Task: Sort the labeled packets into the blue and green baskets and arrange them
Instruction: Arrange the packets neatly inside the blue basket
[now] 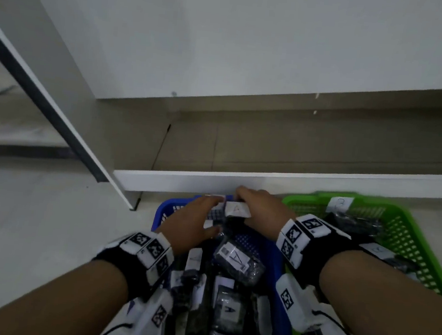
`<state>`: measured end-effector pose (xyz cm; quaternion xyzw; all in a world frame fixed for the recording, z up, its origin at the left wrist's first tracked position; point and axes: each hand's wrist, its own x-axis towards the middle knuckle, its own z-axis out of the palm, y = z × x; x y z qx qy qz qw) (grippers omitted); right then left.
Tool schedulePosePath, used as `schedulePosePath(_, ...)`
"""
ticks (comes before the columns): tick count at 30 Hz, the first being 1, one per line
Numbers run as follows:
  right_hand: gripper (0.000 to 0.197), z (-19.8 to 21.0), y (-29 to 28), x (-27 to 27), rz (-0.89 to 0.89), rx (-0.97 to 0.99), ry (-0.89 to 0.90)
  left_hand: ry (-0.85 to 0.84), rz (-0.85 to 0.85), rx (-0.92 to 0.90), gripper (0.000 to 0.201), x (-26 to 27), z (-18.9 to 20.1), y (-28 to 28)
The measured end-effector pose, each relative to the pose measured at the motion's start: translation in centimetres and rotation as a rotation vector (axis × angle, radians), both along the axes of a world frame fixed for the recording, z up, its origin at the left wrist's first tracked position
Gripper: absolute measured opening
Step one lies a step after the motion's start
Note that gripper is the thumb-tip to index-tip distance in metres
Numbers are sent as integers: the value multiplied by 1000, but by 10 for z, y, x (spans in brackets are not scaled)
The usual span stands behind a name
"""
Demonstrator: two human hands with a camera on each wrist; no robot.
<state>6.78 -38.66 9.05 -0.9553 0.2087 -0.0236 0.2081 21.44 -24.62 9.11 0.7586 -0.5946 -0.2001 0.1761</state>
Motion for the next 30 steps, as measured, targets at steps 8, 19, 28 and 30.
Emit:
schedulePosePath(8,81,-8,38,-5,-150,288,62,-117,-72,-22,43,17,-23,-8)
schedulePosePath(19,47,15,52,8,54,-181,508,-483,108,243,49,60,-30,22)
schedulePosePath(28,51,-8,35,-8,238,-386,442,-687,94,216,50,58,-38,28)
schedulePosePath(30,53,-17,32,-14,271,-371,470,-726,96,218,46,57,-38,30)
